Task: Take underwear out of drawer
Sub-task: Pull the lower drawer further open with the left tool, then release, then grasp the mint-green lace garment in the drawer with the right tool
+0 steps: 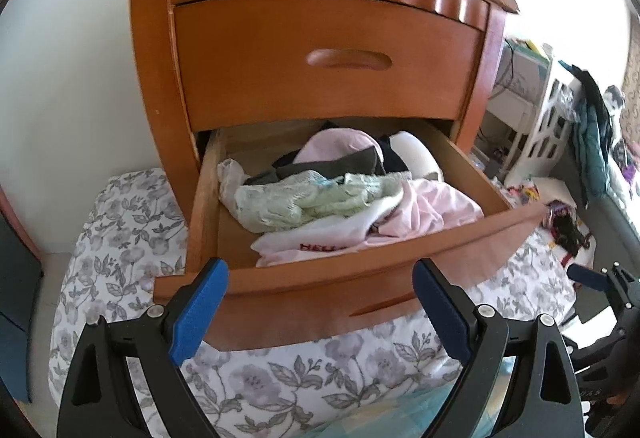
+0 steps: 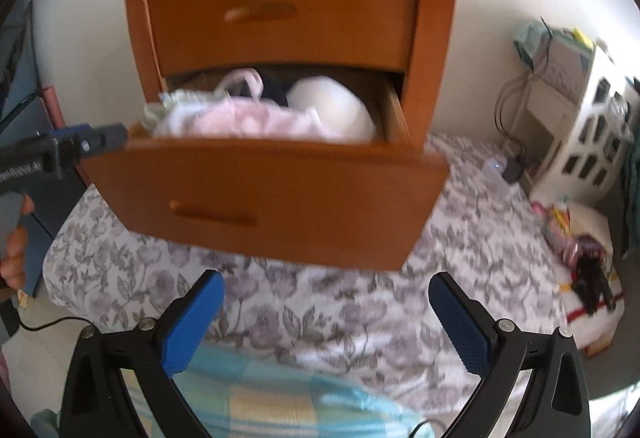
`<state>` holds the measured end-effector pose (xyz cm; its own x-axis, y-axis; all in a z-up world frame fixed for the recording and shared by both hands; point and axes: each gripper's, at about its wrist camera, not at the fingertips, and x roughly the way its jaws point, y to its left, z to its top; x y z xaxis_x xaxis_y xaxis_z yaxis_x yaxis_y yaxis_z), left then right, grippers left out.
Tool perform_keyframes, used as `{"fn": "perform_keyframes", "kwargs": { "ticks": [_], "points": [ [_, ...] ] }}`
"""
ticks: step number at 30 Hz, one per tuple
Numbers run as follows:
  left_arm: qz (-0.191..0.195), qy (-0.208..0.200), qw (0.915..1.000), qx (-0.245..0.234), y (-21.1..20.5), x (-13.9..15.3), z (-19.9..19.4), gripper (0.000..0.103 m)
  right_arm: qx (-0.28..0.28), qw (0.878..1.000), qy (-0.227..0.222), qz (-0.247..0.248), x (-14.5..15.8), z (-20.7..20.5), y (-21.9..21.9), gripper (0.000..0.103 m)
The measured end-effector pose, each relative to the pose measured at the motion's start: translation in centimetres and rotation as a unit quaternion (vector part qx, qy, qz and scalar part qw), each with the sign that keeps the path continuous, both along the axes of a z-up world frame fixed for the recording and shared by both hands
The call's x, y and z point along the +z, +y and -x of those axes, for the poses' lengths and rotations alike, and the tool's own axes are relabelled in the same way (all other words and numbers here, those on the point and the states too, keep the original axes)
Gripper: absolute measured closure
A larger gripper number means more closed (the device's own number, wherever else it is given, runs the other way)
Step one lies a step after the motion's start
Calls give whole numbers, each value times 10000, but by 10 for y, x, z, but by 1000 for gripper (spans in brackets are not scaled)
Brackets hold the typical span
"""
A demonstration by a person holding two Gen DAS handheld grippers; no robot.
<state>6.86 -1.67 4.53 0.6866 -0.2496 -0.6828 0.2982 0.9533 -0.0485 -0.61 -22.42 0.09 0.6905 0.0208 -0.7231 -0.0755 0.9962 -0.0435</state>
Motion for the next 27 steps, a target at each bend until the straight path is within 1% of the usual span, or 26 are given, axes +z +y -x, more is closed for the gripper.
{"fn": "perform_keyframes", "kwargs": {
  "ticks": [3, 8, 13, 15, 17, 19, 21, 24, 27],
  "points": [
    [179, -6, 9998, 98, 7, 1, 3, 10, 99, 9998, -174, -61, 12, -8, 2, 0],
    [293, -93, 9992, 237, 17, 5, 3, 10, 156, 9997, -126, -142, 21, -26, 6, 0],
    [216, -27, 9994, 254, 18, 11, -19, 11, 179, 9996, 66, -228, 11, -30, 10, 0],
    [192, 18, 9997, 169, 14, 13, -32, 14, 177, 9994, 172, -242, 7, -30, 11, 0],
    [100, 176, 9998, 64, 8, 12, -51, 17, 153, 9994, 216, -236, 5, -31, 11, 0],
    [-13, 364, 9993, 34, 4, 9, -68, 24, 125, 9994, 219, -228, 5, -29, 10, 0],
    [-69, 566, 9984, -47, 0, 4, -83, 28, 90, 9995, 235, -203, 4, -28, 9, 0],
    [-81, 872, 9960, -164, -6, -4, -101, 29, 28, 9993, 319, -198, 0, -28, 6, 0],
    [-219, 1178, 9925, -242, -14, -16, -115, 29, -27, 9988, 430, -217, -6, -28, 3, 0]
  ]
}}
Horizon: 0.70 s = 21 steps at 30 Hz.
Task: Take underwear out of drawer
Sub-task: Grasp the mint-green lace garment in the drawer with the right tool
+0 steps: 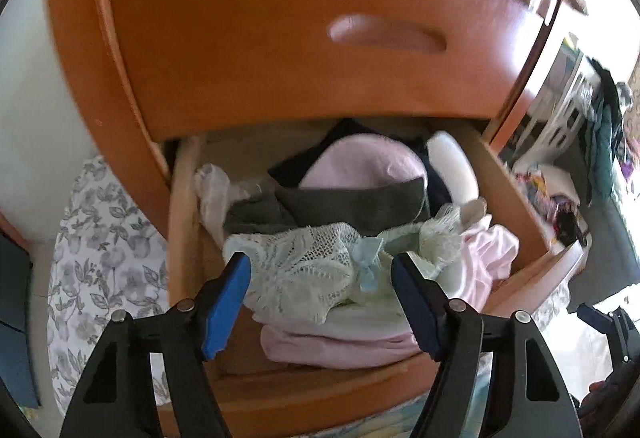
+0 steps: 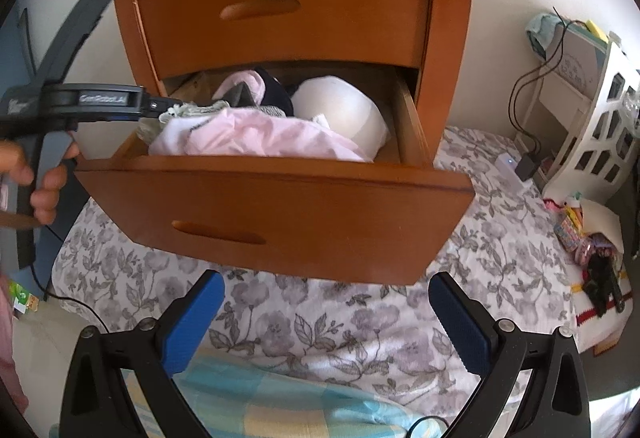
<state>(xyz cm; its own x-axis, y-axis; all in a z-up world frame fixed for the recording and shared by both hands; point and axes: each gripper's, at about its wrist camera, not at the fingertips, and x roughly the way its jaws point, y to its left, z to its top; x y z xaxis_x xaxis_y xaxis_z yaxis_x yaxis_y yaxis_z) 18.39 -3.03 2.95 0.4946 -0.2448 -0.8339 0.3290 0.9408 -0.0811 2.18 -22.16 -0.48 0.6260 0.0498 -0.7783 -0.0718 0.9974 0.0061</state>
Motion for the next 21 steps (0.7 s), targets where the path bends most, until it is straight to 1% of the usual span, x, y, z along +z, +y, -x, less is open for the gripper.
{"fn": "perform_keyframes", "kwargs": {
  "ticks": [2, 5, 6, 7, 8, 9, 11, 13, 15, 18, 19, 21],
  "points": [
    [-91, 162, 9998, 13, -4, -7, -5, 29, -6, 10000, 47, -26, -3, 0, -1, 0],
    [-71, 207, 9998, 37, -4, -11, -7, 30, 30, 10000, 22, 7, -2, -2, 1, 0],
    [-24, 197, 9998, 37, -4, -11, -7, 36, 57, 10000, -20, 33, 0, -3, 2, 0],
    [-2, 194, 9998, 35, -4, -12, -7, 49, 89, 9999, -88, 72, 4, -5, 4, 0],
    [13, 207, 9998, 32, -4, -12, -7, 54, 135, 9997, -166, 118, 8, -8, 6, 0],
    [41, 241, 9997, 21, -4, -13, -6, 56, 175, 9995, -220, 148, 12, -11, 8, 0],
    [134, 192, 9997, 3, -3, -12, 1, 56, 289, 9987, -371, 219, 23, -19, 12, 0],
    [191, 26, 9998, 101, 3, -8, 8, 55, 454, 9970, -556, 287, 36, -30, 18, 0],
    [379, -90, 9989, 253, 15, -1, 20, 53, 695, 9952, -613, 304, 45, -44, 26, 0],
    [611, -291, 9967, 449, 34, 7, 43, 48, 1140, 9914, -542, 335, 57, -70, 44, 0],
    [668, -336, 9960, 496, 39, 9, 50, 48, 1342, 9892, -492, 314, 60, -80, 53, 1],
    [769, -449, 9943, 579, 51, 10, 68, 48, 1603, 9861, -343, 250, 61, -96, 66, 8]
  ]
}}
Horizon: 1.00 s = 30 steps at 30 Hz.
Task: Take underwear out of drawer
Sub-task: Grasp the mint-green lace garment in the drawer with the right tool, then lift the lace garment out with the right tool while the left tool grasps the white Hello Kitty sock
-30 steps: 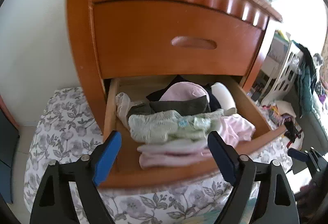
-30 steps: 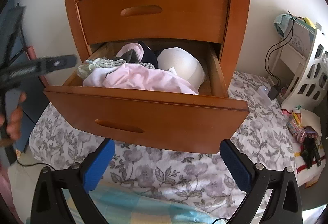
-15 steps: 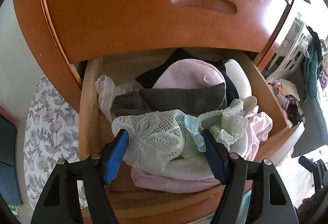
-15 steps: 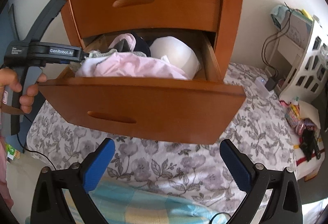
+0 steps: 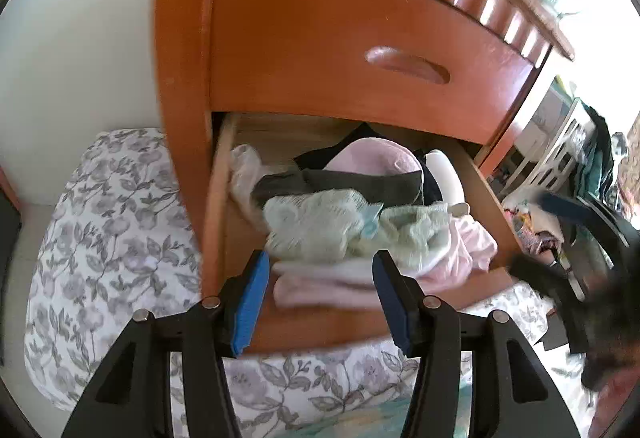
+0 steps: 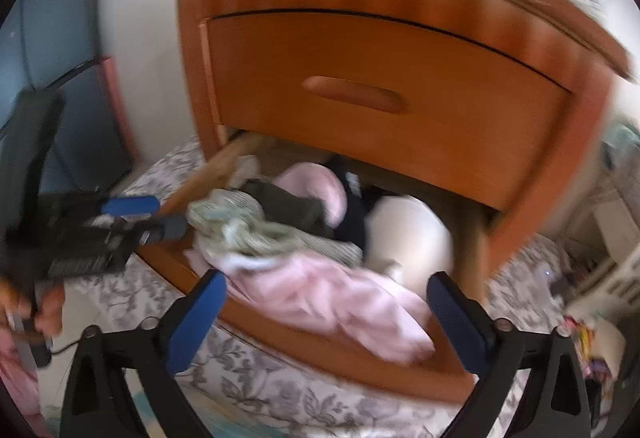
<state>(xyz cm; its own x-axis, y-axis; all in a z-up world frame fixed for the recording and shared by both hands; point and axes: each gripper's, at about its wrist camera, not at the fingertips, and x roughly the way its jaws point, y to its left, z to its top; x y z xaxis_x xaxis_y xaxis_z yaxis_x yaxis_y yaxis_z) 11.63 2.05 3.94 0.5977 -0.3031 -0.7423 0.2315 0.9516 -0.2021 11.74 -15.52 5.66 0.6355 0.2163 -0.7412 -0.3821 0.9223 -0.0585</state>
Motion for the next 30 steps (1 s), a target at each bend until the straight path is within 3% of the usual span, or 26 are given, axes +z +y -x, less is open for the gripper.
{"fn": "perform_keyframes", "kwargs": {
  "ticks": [5, 13, 18, 19, 20, 21, 23, 30],
  "points": [
    [-120, -278, 9993, 224, 19, -6, 33, 44, 399, 9979, 502, -44, -8, -34, 35, 16],
    [-114, -429, 9984, 358, 33, -12, 40, 38, 766, 9931, 881, 115, -31, -53, 84, 23],
    [-150, -450, 9984, 321, 35, -10, 29, 38, 658, 9913, 1119, 231, -49, -66, 94, 48],
    [-154, -432, 9985, 308, 35, -10, 27, 38, 656, 9909, 1160, 182, -51, -69, 95, 64],
    [-158, -425, 9985, 294, 35, -11, 23, 38, 658, 9906, 1189, 160, -53, -71, 95, 74],
    [-165, -432, 9985, 283, 34, -10, 22, 38, 648, 9906, 1191, 160, -55, -73, 94, 75],
    [-194, -424, 9987, 228, 33, -10, 17, 38, 621, 9910, 1185, 86, -56, -75, 91, 95],
    [-158, -172, 9996, -187, 26, -11, -14, 37, 223, 9958, 836, -295, -39, -75, 60, 97]
  ]
}}
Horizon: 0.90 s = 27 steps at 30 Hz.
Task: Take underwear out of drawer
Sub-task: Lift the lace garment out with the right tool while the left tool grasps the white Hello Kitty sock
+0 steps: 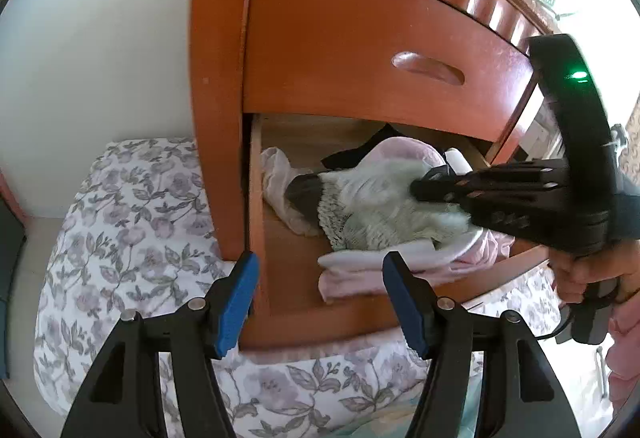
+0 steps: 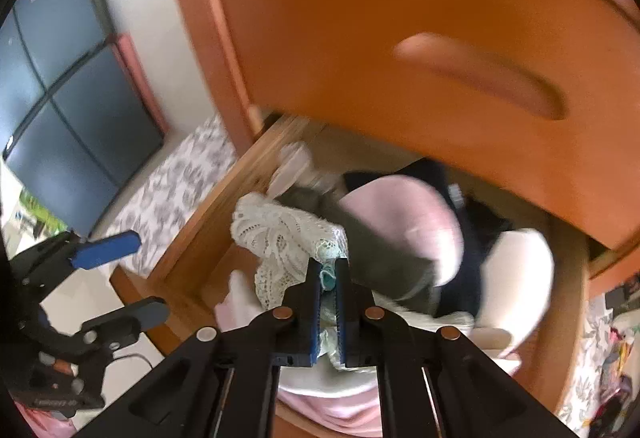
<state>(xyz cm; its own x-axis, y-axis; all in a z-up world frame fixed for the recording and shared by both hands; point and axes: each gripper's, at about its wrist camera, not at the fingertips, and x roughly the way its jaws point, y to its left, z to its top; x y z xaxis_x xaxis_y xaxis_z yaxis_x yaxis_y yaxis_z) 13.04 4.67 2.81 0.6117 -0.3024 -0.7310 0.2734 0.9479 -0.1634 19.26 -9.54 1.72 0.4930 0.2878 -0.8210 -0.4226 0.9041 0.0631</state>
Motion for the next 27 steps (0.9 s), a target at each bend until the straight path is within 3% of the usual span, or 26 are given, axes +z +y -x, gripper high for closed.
{"fn": "perform_keyframes", "kwargs": {
  "ticks": [6, 13, 21, 23, 25, 27],
  "points": [
    [-150, 170, 9976, -654, -28, -1, -17, 37, -645, 9964, -387, -400, 26, 7, -48, 97],
    [-509, 439, 9881, -1383, -74, -15, -28, 37, -1298, 9832, -957, -851, 61, 23, -102, 97],
    [-770, 656, 9771, -1874, -108, -28, -48, 39, -1337, 9722, -1666, -958, 108, 48, -126, 97],
    [-747, 704, 9747, -1985, -114, -27, -51, 50, -1313, 9726, -1685, -915, 109, 48, -128, 97],
    [-704, 763, 9739, -2021, -117, -28, -53, 82, -1340, 9729, -1660, -889, 106, 47, -131, 97],
    [-548, 802, 9757, -1964, -117, -28, -53, 93, -1400, 9726, -1582, -970, 102, 48, -139, 97]
  ]
}}
